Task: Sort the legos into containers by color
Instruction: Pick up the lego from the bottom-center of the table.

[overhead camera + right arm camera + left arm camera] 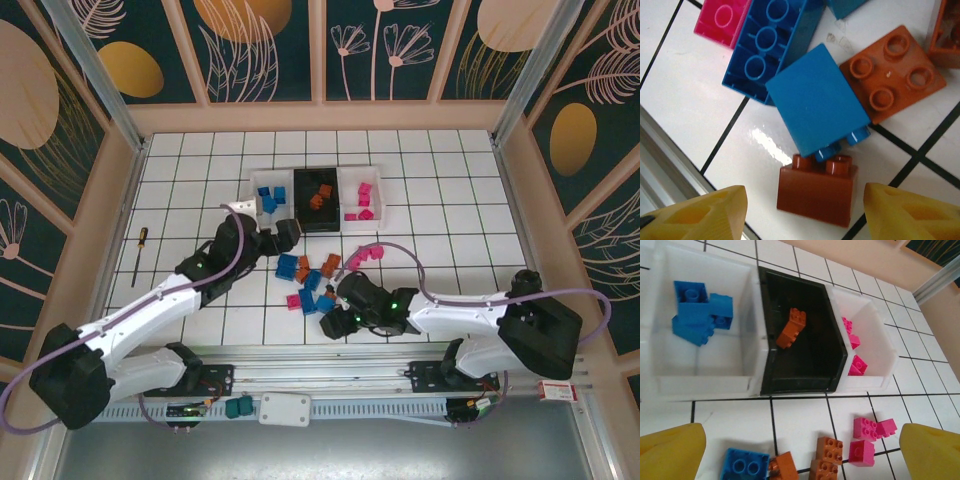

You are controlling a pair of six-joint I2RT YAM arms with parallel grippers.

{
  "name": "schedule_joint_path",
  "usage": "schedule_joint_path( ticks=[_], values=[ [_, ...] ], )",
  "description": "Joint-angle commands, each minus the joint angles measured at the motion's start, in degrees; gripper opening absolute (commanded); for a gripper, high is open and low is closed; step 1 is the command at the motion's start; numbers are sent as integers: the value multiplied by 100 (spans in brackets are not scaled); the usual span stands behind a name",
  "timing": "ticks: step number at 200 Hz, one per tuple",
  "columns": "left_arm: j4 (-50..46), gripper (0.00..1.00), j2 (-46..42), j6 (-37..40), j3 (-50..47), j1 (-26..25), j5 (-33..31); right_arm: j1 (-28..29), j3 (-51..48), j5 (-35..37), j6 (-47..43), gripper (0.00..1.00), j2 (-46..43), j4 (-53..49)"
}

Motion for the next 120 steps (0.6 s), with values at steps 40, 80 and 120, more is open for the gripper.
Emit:
schedule_joint_path(
  ticks=[40,80,120],
  values=[
    [-102,99,-338,-329,-445,-14,-313,69,285,325,-193,49,381,-209],
    [-180,99,-402,-285,-500,-6,-355,46,134,257,-233,35,-201,-362],
    [-225,99,-462,-344,-661,-13,-425,-507,439,72,-548,30,-971,-487]
  ],
)
